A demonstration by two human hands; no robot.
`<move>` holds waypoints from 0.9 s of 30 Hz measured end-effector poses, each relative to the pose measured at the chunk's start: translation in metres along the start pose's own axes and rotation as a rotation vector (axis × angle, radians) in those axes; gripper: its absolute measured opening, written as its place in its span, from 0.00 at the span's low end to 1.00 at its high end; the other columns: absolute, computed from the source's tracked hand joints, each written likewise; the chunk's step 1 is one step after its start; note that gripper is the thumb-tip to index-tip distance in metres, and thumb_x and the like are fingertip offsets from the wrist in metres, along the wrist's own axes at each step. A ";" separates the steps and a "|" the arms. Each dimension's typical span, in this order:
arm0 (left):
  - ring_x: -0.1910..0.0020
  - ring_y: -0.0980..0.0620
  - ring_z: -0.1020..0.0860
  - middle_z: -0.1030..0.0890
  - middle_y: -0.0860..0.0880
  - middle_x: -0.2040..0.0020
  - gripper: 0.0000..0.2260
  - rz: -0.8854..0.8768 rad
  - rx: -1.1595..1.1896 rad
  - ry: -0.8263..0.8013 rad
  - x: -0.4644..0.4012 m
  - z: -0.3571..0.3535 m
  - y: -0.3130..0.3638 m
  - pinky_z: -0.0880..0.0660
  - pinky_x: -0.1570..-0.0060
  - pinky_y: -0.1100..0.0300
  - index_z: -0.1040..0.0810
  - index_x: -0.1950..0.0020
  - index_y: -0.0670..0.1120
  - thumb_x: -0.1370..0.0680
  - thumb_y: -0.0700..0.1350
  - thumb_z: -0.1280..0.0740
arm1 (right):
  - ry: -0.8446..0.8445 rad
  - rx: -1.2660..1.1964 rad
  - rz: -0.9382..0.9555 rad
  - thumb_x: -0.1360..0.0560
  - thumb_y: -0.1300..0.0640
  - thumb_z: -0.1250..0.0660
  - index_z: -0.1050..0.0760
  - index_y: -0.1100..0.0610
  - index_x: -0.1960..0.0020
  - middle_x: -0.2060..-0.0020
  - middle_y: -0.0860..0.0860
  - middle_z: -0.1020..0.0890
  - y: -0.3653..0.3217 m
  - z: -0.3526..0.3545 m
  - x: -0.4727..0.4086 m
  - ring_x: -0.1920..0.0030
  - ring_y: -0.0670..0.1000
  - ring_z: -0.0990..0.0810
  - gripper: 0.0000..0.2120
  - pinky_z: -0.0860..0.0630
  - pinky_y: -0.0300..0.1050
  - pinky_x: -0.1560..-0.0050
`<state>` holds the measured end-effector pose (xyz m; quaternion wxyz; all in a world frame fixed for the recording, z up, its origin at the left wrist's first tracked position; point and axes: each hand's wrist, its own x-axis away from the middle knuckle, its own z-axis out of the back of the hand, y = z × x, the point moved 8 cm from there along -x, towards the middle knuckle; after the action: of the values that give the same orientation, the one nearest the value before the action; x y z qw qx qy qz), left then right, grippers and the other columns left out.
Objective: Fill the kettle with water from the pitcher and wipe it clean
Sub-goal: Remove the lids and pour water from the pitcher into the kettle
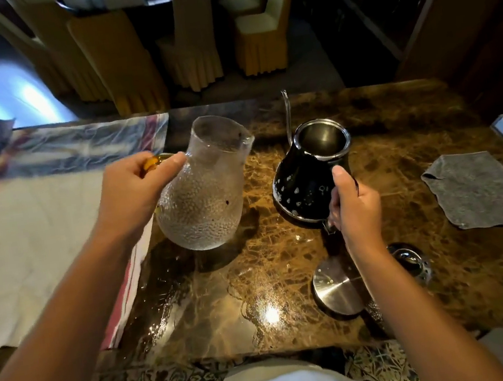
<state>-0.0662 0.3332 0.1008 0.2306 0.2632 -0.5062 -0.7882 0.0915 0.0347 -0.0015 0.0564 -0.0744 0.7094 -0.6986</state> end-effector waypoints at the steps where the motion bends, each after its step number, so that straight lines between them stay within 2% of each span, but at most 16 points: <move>1: 0.75 0.60 0.33 0.30 0.58 0.77 0.20 -0.015 -0.017 -0.031 -0.006 -0.004 0.008 0.35 0.67 0.59 0.24 0.74 0.56 0.21 0.50 0.26 | 0.014 -0.003 -0.003 0.26 0.34 0.35 0.28 0.62 0.64 0.73 0.58 0.32 0.001 0.001 0.001 0.73 0.53 0.35 0.29 0.37 0.45 0.71; 3: 0.76 0.60 0.31 0.30 0.58 0.78 0.21 -0.029 -0.057 -0.088 -0.017 -0.015 0.021 0.33 0.69 0.62 0.24 0.75 0.55 0.22 0.50 0.26 | 0.034 0.006 -0.014 0.27 0.31 0.36 0.28 0.60 0.64 0.72 0.58 0.31 0.001 0.001 0.002 0.72 0.53 0.35 0.30 0.37 0.45 0.69; 5: 0.77 0.60 0.31 0.31 0.57 0.78 0.20 -0.025 -0.076 -0.118 -0.026 -0.025 0.031 0.33 0.72 0.68 0.23 0.73 0.51 0.22 0.50 0.26 | 0.038 0.023 -0.025 0.28 0.30 0.36 0.28 0.59 0.65 0.73 0.54 0.31 0.003 0.001 0.001 0.73 0.52 0.34 0.31 0.37 0.45 0.69; 7: 0.77 0.59 0.34 0.32 0.53 0.76 0.21 -0.013 -0.070 -0.135 -0.036 -0.032 0.038 0.34 0.71 0.64 0.25 0.68 0.37 0.23 0.51 0.25 | 0.039 0.037 -0.023 0.27 0.29 0.36 0.29 0.57 0.67 0.75 0.52 0.31 0.004 0.002 -0.001 0.73 0.51 0.34 0.31 0.36 0.45 0.68; 8: 0.76 0.59 0.36 0.33 0.52 0.75 0.24 -0.009 -0.073 -0.154 -0.040 -0.036 0.041 0.34 0.70 0.61 0.27 0.68 0.35 0.24 0.51 0.24 | 0.042 0.044 -0.020 0.27 0.29 0.36 0.30 0.56 0.69 0.76 0.51 0.31 0.005 0.003 -0.002 0.73 0.51 0.33 0.31 0.36 0.47 0.67; 11: 0.74 0.54 0.36 0.35 0.51 0.75 0.24 -0.039 -0.140 -0.234 -0.048 -0.052 0.055 0.35 0.67 0.57 0.32 0.72 0.44 0.24 0.51 0.24 | 0.054 0.058 -0.012 0.25 0.30 0.36 0.33 0.52 0.73 0.77 0.50 0.31 0.007 0.004 -0.004 0.73 0.53 0.33 0.30 0.35 0.51 0.65; 13: 0.71 0.48 0.34 0.34 0.46 0.73 0.24 -0.068 -0.204 -0.275 -0.051 -0.062 0.064 0.33 0.66 0.56 0.31 0.70 0.40 0.24 0.51 0.24 | 0.054 0.058 -0.007 0.25 0.29 0.37 0.34 0.51 0.73 0.77 0.50 0.32 0.007 0.004 -0.005 0.73 0.53 0.33 0.30 0.36 0.51 0.64; 16: 0.67 0.46 0.30 0.29 0.42 0.69 0.26 -0.090 -0.270 -0.329 -0.056 -0.075 0.071 0.31 0.62 0.52 0.25 0.62 0.29 0.25 0.53 0.24 | 0.049 0.043 0.005 0.26 0.29 0.37 0.34 0.54 0.72 0.75 0.53 0.33 0.008 0.004 -0.006 0.72 0.54 0.35 0.31 0.37 0.52 0.65; 20: 0.67 0.46 0.31 0.28 0.42 0.68 0.28 -0.051 -0.282 -0.359 -0.060 -0.082 0.068 0.32 0.61 0.50 0.24 0.58 0.28 0.25 0.55 0.24 | 0.033 0.024 0.018 0.26 0.29 0.36 0.35 0.55 0.72 0.74 0.54 0.34 0.009 0.002 -0.007 0.72 0.54 0.36 0.32 0.38 0.53 0.65; 24: 0.67 0.46 0.30 0.28 0.42 0.68 0.28 -0.061 -0.336 -0.377 -0.060 -0.088 0.070 0.32 0.64 0.52 0.24 0.58 0.28 0.26 0.56 0.24 | 0.056 0.033 0.040 0.27 0.31 0.35 0.37 0.61 0.71 0.75 0.55 0.32 0.007 0.003 -0.006 0.72 0.53 0.34 0.35 0.37 0.50 0.66; 27: 0.72 0.49 0.32 0.30 0.42 0.70 0.29 -0.092 -0.408 -0.373 -0.060 -0.090 0.079 0.34 0.69 0.57 0.24 0.58 0.28 0.24 0.57 0.26 | 0.062 0.034 0.042 0.27 0.31 0.35 0.34 0.55 0.72 0.75 0.52 0.31 0.006 0.003 -0.004 0.72 0.52 0.33 0.31 0.36 0.48 0.66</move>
<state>0.0455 0.2803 0.1526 0.1453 0.0844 -0.3584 -0.9183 0.0957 0.0330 -0.0079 0.0503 -0.0369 0.7002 -0.7112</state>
